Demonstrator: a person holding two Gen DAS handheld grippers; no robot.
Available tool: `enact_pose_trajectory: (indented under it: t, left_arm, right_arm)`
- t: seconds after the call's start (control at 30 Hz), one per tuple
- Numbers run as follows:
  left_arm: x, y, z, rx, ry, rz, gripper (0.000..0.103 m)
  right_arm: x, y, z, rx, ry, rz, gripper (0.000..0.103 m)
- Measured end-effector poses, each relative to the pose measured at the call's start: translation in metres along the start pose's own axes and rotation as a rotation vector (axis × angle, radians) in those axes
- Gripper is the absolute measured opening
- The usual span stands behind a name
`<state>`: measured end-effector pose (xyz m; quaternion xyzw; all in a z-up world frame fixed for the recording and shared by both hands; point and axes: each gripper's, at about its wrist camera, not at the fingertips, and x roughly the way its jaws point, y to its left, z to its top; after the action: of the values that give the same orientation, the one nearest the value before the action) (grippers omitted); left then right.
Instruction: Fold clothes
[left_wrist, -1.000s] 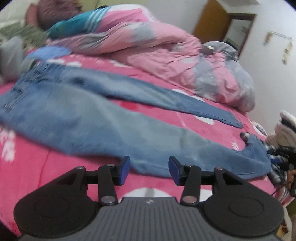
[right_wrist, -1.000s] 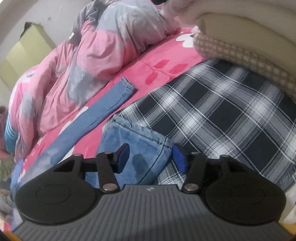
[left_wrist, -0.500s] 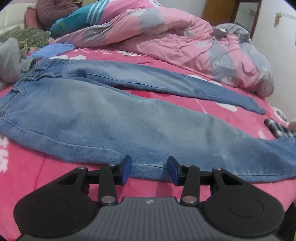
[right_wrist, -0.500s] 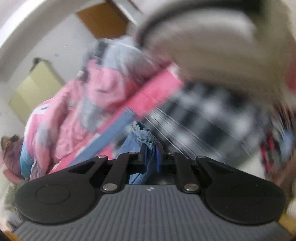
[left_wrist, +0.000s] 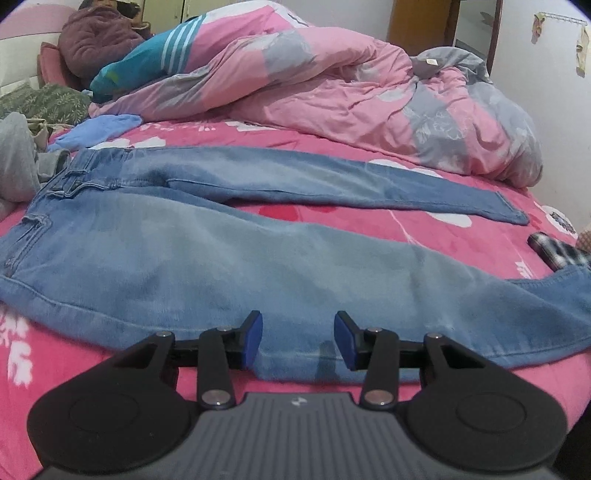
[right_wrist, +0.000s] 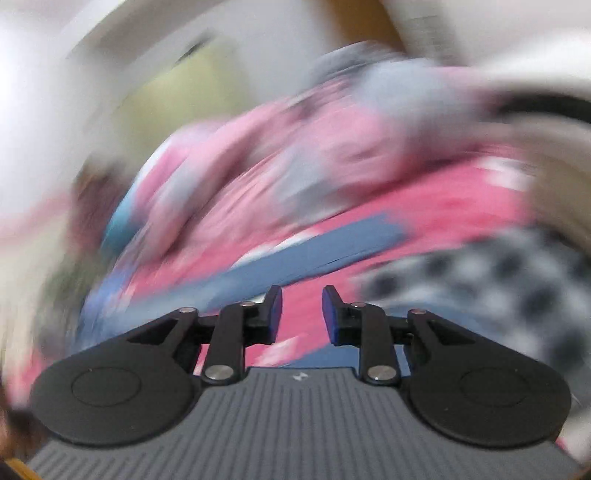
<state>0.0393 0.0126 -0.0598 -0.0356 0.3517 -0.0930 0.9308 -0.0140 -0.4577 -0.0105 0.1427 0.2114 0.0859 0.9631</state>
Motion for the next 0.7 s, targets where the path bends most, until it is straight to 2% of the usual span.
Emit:
enact_pose_trajectory:
  t: [0.07, 0.13, 0.2, 0.3, 0.4, 0.47, 0.6, 0.7]
  left_arm:
    - [0.007, 0.007, -0.001, -0.038, 0.030, -0.005, 0.044]
    - [0.010, 0.013, -0.002, -0.078, 0.051, -0.023, 0.044]
    - [0.010, 0.016, -0.004, -0.083, 0.052, -0.036, 0.044]
    - [0.011, 0.021, -0.005, -0.091, 0.054, -0.057, 0.044]
    - [0.013, 0.030, -0.006, -0.124, 0.058, -0.094, 0.044]
    - [0.014, 0.035, -0.007, -0.138, 0.059, -0.117, 0.044]
    - [0.013, 0.039, -0.010, -0.132, 0.042, -0.147, 0.044]
    - [0.011, 0.042, -0.011, -0.150, 0.013, -0.153, 0.044]
  right_arm:
    - [0.044, 0.034, 0.001, -0.123, 0.105, 0.086, 0.031]
    - [0.088, 0.063, -0.005, -0.222, 0.222, 0.159, 0.032]
    - [0.128, 0.083, -0.015, -0.311, 0.331, 0.183, 0.033]
    - [0.171, 0.098, -0.024, -0.377, 0.446, 0.229, 0.033]
    - [0.180, 0.105, -0.030, -0.421, 0.510, 0.277, 0.038]
    - [0.179, 0.112, -0.033, -0.477, 0.538, 0.292, 0.048]
    - [0.175, 0.124, -0.034, -0.586, 0.571, 0.295, 0.052]
    - [0.183, 0.129, -0.034, -0.619, 0.577, 0.292, 0.056]
